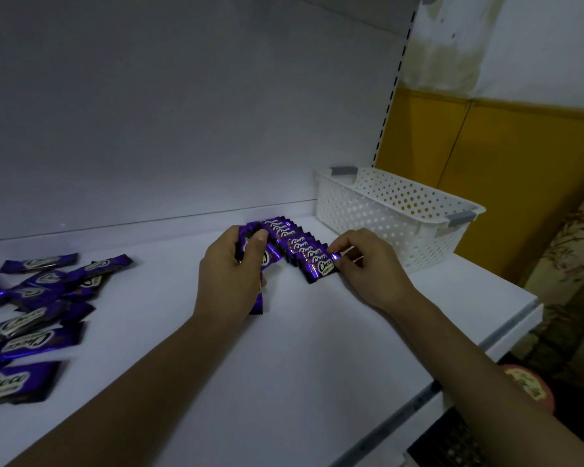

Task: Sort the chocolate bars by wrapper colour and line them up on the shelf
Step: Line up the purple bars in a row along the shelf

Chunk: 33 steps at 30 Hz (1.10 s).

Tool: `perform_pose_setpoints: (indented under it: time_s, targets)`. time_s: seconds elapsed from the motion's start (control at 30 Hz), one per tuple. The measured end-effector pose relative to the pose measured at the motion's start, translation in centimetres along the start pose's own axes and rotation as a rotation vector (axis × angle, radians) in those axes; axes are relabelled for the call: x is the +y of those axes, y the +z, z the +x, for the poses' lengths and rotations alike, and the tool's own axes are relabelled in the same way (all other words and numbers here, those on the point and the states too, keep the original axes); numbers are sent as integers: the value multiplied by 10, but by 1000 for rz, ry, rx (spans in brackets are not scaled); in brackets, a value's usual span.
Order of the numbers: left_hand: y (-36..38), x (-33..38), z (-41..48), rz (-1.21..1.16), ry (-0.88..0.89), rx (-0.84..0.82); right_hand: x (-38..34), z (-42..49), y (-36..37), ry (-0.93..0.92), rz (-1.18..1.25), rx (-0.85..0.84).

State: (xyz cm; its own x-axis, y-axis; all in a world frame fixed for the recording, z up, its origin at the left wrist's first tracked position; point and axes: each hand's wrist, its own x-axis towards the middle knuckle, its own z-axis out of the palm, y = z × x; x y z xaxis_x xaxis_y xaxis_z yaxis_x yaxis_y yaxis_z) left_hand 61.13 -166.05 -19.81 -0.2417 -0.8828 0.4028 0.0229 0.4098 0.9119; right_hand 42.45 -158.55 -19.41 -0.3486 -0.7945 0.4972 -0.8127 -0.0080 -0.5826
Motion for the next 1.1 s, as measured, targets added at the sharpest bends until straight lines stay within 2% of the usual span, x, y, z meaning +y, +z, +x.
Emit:
perform_pose_setpoints:
  time_s: [0.17, 0.23, 0.3, 0.37, 0.47, 0.67, 0.97, 1.1]
  targets:
    - [1, 3, 3, -22, -18, -13, -4, 0, -3, 78, 49, 59]
    - [3, 5, 1, -32, -4, -64, -14, -3, -2, 84, 182, 58]
    - [5, 6, -2, -5, 43, -142, -29, -7, 1, 71, 448, -54]
    - [7, 8, -5, 14, 81, -210, -39, -10, 6, 33, 555, -197]
    - [7, 10, -4, 11, 94, -265, -44, -7, 7, 27, 593, -284]
    - [4, 8, -4, 64, 80, -310, -40, -4, -4, 135, 708, -127]
    - [3, 9, -6, 99, 140, -280, -38, -8, -1, 213, 637, -247]
    - [3, 11, -8, 109, 144, -312, -36, -6, -4, 198, 765, -213]
